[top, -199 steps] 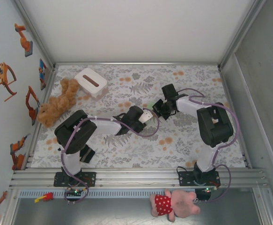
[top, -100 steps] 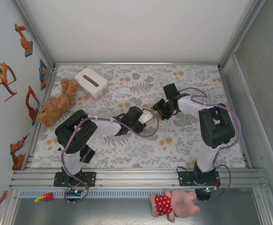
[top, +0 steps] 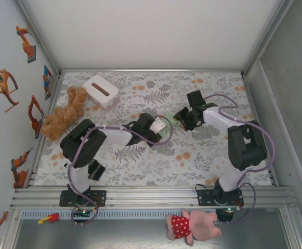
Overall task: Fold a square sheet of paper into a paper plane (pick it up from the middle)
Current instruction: Fold the wing for the fifth time at the center of the table.
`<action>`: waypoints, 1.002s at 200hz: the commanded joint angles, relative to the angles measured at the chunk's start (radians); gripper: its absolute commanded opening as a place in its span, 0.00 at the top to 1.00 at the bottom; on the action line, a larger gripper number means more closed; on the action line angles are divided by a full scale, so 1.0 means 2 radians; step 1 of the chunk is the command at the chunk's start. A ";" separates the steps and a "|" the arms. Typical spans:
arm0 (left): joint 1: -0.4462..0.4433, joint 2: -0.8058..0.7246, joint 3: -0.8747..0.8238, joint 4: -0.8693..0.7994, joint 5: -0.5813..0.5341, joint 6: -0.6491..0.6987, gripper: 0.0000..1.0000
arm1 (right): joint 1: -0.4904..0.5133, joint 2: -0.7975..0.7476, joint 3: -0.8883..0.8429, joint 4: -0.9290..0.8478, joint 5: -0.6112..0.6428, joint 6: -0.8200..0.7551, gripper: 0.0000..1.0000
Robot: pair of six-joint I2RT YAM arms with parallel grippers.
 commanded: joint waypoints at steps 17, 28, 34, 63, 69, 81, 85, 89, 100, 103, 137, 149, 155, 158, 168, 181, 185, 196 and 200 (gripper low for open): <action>0.024 0.030 0.023 -0.093 0.101 -0.057 0.80 | -0.003 -0.052 -0.052 0.051 0.023 -0.053 0.53; 0.027 0.033 0.029 -0.102 0.111 -0.066 0.80 | -0.003 -0.060 -0.073 0.079 0.017 -0.065 0.52; 0.029 0.034 0.031 -0.105 0.112 -0.074 0.80 | -0.003 -0.064 -0.085 0.096 0.011 -0.071 0.52; 0.042 0.037 0.035 -0.110 0.146 -0.106 0.80 | -0.001 -0.073 -0.122 0.145 -0.012 -0.103 0.50; 0.046 0.038 0.036 -0.110 0.155 -0.112 0.80 | 0.001 -0.072 -0.124 0.149 -0.016 -0.111 0.50; 0.053 0.040 0.037 -0.109 0.168 -0.124 0.80 | 0.006 -0.067 -0.126 0.155 -0.022 -0.125 0.49; 0.055 0.041 0.038 -0.109 0.172 -0.126 0.80 | 0.008 -0.064 -0.124 0.156 -0.024 -0.129 0.49; 0.056 0.042 0.039 -0.109 0.176 -0.128 0.80 | 0.010 -0.062 -0.123 0.158 -0.028 -0.134 0.49; 0.058 0.046 0.044 -0.116 0.179 -0.131 0.80 | 0.017 -0.052 -0.118 0.161 -0.034 -0.144 0.48; 0.059 0.047 0.045 -0.118 0.179 -0.132 0.80 | 0.019 -0.050 -0.116 0.161 -0.035 -0.147 0.48; 0.061 0.058 0.062 -0.139 0.180 -0.136 0.80 | 0.037 -0.016 -0.092 0.161 -0.049 -0.167 0.48; 0.061 0.061 0.065 -0.144 0.181 -0.138 0.80 | 0.041 -0.009 -0.086 0.156 -0.046 -0.172 0.48; 0.062 0.061 0.068 -0.147 0.182 -0.140 0.80 | 0.042 -0.006 -0.083 0.157 -0.045 -0.175 0.48; 0.063 0.062 0.068 -0.149 0.182 -0.141 0.81 | 0.043 -0.005 -0.083 0.157 -0.045 -0.176 0.47; 0.065 0.064 0.074 -0.155 0.188 -0.144 0.81 | 0.045 0.001 -0.080 0.157 -0.044 -0.179 0.47; 0.067 0.067 0.080 -0.163 0.190 -0.146 0.81 | 0.045 0.010 -0.073 0.154 -0.049 -0.184 0.46; 0.067 0.068 0.081 -0.165 0.190 -0.146 0.81 | 0.045 0.013 -0.070 0.152 -0.050 -0.185 0.46; 0.070 0.070 0.085 -0.170 0.193 -0.148 0.82 | 0.046 0.022 -0.062 0.147 -0.053 -0.189 0.45; 0.070 0.070 0.086 -0.172 0.193 -0.149 0.82 | 0.046 0.024 -0.061 0.146 -0.054 -0.191 0.44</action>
